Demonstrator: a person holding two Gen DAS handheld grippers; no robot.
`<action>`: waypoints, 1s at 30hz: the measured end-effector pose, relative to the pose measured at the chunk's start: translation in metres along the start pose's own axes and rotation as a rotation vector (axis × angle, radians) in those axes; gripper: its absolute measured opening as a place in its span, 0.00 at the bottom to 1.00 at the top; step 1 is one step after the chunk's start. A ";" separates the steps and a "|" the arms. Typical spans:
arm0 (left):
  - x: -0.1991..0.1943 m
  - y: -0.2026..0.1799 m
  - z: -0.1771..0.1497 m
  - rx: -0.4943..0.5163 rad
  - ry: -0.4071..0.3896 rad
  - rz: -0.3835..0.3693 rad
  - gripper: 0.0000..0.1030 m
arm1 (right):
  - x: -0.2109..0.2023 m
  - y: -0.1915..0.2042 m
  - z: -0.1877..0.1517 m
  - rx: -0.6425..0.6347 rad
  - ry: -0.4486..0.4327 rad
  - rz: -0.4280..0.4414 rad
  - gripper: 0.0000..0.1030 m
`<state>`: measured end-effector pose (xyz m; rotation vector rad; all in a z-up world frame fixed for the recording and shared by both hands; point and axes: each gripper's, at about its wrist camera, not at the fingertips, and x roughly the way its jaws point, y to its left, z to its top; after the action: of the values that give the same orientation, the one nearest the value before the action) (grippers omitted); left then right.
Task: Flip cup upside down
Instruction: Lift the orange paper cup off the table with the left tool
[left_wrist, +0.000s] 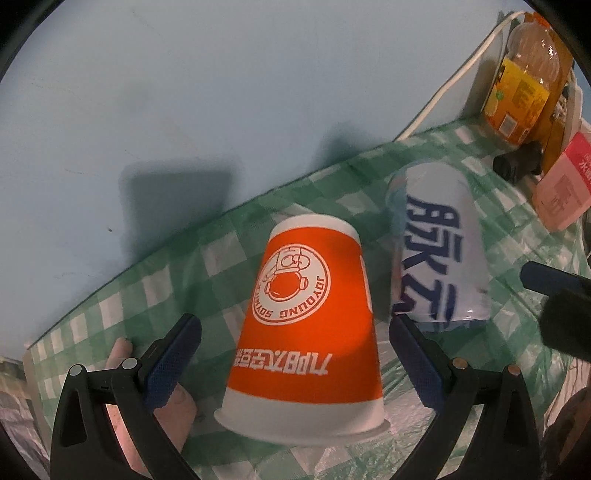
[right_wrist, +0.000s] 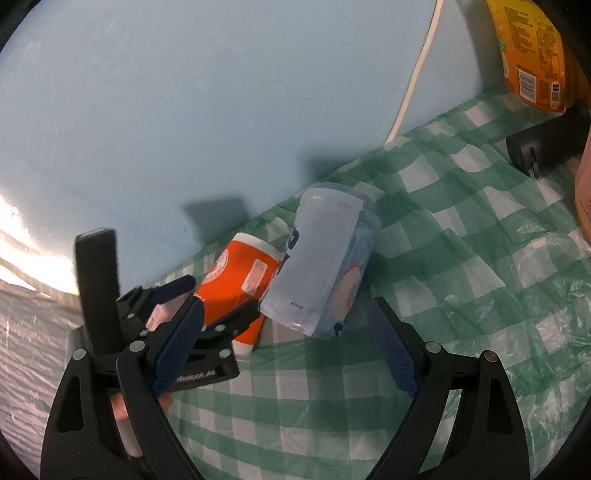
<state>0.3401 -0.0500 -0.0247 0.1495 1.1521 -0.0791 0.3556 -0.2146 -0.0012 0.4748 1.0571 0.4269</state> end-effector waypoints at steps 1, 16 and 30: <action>0.003 -0.001 0.001 0.005 0.012 -0.004 1.00 | 0.000 0.001 -0.001 -0.004 0.000 -0.001 0.86; -0.015 0.001 -0.017 0.062 -0.049 0.035 0.75 | -0.005 0.000 -0.012 -0.011 0.001 -0.001 0.86; -0.071 -0.027 -0.089 0.195 -0.179 0.061 0.75 | -0.031 0.006 -0.052 -0.015 -0.070 0.047 0.86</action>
<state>0.2274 -0.0633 0.0032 0.3433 0.9595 -0.1479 0.2947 -0.2178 0.0033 0.4984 0.9758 0.4564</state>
